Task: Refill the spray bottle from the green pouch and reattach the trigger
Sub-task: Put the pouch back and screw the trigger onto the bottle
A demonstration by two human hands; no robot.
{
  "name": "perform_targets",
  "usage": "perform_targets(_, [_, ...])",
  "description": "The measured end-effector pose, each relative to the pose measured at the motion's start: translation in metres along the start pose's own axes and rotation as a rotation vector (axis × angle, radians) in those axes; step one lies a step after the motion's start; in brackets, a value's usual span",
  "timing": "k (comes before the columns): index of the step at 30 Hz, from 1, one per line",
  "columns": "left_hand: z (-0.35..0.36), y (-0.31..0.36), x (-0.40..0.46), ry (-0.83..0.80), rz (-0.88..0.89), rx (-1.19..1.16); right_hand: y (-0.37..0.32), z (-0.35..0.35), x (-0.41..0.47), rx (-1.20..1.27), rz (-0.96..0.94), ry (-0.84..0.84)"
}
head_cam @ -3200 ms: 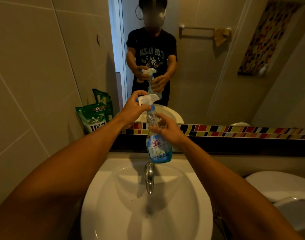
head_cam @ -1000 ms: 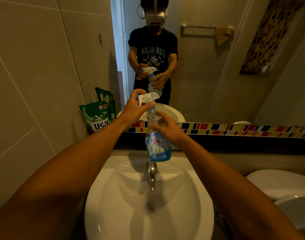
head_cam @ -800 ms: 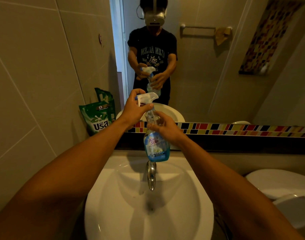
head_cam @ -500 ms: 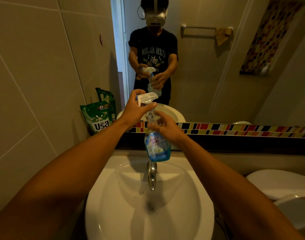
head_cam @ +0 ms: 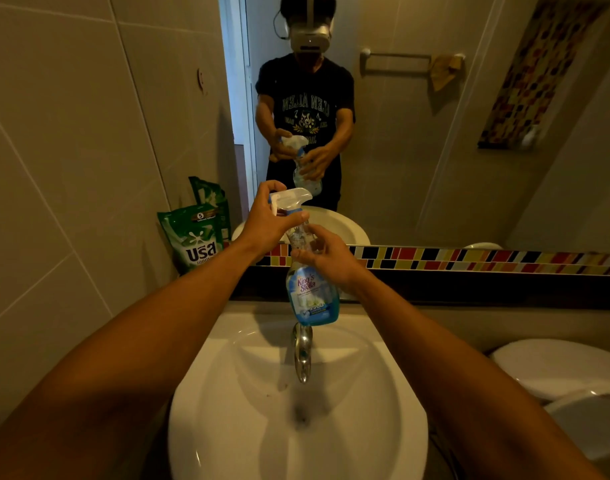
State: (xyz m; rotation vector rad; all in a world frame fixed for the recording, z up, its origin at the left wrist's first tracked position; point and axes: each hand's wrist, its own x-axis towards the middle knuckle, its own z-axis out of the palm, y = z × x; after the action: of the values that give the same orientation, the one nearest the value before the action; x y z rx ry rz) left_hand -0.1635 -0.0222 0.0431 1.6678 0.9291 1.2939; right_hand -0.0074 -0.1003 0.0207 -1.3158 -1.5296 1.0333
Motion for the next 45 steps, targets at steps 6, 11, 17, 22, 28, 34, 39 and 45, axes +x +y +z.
perform_targets(6, [-0.001, 0.0, 0.004, -0.033, -0.01, -0.035, 0.006, -0.003, 0.003, 0.038, -0.001, -0.01])
perform_targets(11, [-0.004, 0.004, 0.008, -0.127, -0.03, -0.106, 0.008, -0.011, 0.005, 0.114, 0.043, -0.038])
perform_targets(17, [-0.006, 0.003, 0.016, -0.187, -0.051, -0.126, 0.016, -0.017, 0.011, 0.244, 0.1, -0.086])
perform_targets(22, [-0.004, 0.0, 0.017, -0.185, -0.053, -0.105, 0.021, -0.02, 0.015, 0.239, 0.105, -0.097])
perform_targets(28, [0.005, -0.001, 0.013, -0.183, -0.034, -0.069, 0.028, -0.024, 0.022, 0.102, 0.125, -0.083])
perform_targets(34, [0.017, -0.002, 0.003, -0.227, -0.054, -0.058, 0.041, -0.03, 0.023, 0.039, 0.13, -0.06])
perform_targets(39, [0.035, -0.021, -0.013, -0.074, -0.191, -0.132, 0.057, -0.042, 0.023, -0.003, 0.119, 0.002])
perform_targets(45, [0.065, -0.074, -0.033, -0.043, -0.428, -0.052, 0.073, -0.07, 0.03, -0.004, 0.108, 0.119])
